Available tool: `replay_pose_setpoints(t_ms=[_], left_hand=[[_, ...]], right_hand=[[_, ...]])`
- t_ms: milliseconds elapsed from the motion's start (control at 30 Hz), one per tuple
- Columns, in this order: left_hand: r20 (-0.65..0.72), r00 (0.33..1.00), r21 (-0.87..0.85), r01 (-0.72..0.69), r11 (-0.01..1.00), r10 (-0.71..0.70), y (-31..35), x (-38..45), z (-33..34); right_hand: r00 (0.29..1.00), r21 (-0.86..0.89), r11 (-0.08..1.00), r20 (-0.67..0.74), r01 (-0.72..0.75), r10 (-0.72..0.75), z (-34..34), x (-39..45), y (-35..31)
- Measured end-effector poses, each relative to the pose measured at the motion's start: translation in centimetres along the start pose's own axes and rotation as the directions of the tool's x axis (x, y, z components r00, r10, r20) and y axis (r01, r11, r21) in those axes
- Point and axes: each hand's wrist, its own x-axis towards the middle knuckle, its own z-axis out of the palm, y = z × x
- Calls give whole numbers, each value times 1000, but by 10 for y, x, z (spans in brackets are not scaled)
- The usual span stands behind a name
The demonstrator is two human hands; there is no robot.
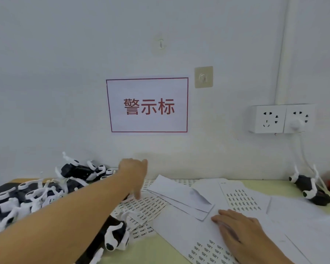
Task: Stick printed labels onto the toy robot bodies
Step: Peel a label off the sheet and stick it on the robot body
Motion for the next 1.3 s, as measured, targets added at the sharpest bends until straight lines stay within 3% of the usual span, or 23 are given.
replay_pose_setpoints(t_ms=[100,200,300,433,633,800,933,1000,1067,1167,1300], left_hand=[[90,995,136,25,990,-37,-33,3,6],[160,986,27,-45,999,40,-55,4,20],[115,991,-100,-58,993,70,-64,3,34],[74,990,-79,-114,990,120,-64,5,41],[-33,977,-253,-211,944,209,-65,7,15],[-41,983,-516,-175,838,180,-62,5,-13],[-90,977,-764,-191,616,191,-48,-1,-27],[-103,968,-807,-215,550,228,-39,-5,-34],[-67,942,-748,-266,608,329,-29,-10,-41],[46,884,-487,-387,783,466,-9,-18,-52],[112,830,-239,-511,826,546,25,-30,-52]], right_hand=[[1000,-6,1000,-6,10,-10,0,0,-1],[1000,-4,1000,-12,5,-5,0,1,0],[1000,-12,1000,-8,1,-2,0,0,-1],[1000,-3,1000,-8,-1,1,1,-2,0],[1000,8,1000,-15,4,-4,3,0,2],[1000,36,999,-21,10,-10,5,0,5],[1000,40,999,-26,7,-6,7,1,7],[1000,37,999,-19,6,-5,8,1,8],[1000,36,999,-14,8,-7,8,2,8],[1000,37,999,-9,10,-9,10,2,10],[1000,38,999,13,10,-11,12,2,13]])
